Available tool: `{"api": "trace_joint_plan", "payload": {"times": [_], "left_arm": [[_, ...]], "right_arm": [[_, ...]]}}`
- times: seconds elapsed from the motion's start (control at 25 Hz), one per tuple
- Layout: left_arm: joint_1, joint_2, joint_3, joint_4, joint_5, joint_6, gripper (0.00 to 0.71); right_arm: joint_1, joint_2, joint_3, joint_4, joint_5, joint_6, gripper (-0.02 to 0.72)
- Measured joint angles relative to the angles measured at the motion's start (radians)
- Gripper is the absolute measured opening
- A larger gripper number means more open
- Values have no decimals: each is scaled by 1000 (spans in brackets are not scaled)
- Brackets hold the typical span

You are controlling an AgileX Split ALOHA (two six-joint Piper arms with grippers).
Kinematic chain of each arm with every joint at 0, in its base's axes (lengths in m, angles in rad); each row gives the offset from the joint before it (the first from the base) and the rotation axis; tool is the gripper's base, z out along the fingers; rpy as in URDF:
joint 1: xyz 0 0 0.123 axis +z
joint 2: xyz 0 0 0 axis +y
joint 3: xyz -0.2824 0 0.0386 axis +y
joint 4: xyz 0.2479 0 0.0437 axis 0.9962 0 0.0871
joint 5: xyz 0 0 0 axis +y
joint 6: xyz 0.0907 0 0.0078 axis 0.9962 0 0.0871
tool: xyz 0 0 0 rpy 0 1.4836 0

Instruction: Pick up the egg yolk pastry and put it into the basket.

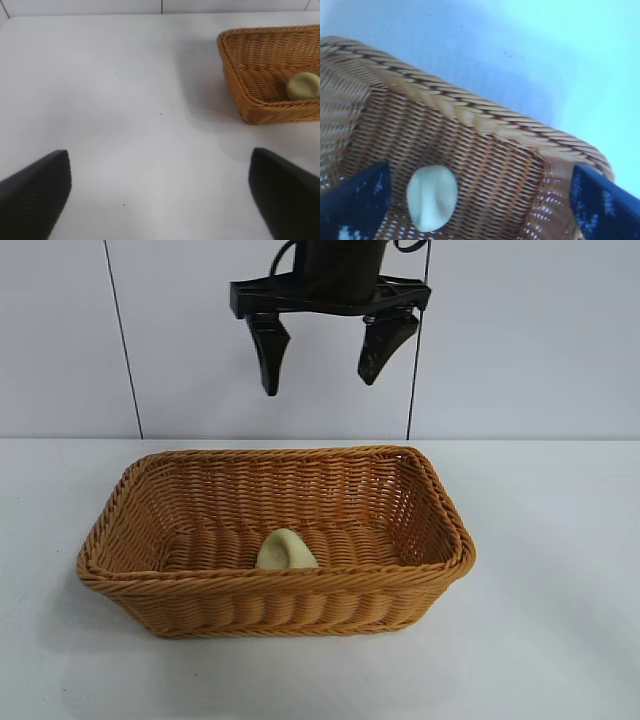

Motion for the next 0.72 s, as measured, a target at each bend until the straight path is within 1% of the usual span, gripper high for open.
{"api": "trace_joint_plan", "payload": {"times": [0.2, 0.4, 0.56, 0.72], "left_arm": [[0, 0, 0, 0, 0, 0, 692], [0, 0, 0, 0, 0, 0, 692], [0, 0, 0, 0, 0, 0, 692], [0, 0, 0, 0, 0, 0, 692]], "right_arm": [[-142, 0, 0, -3, 0, -7, 695], [-241, 0, 0, 1, 0, -16, 695], [-267, 0, 0, 46, 0, -35, 695], [-266, -14, 7, 58, 0, -44, 696]]}}
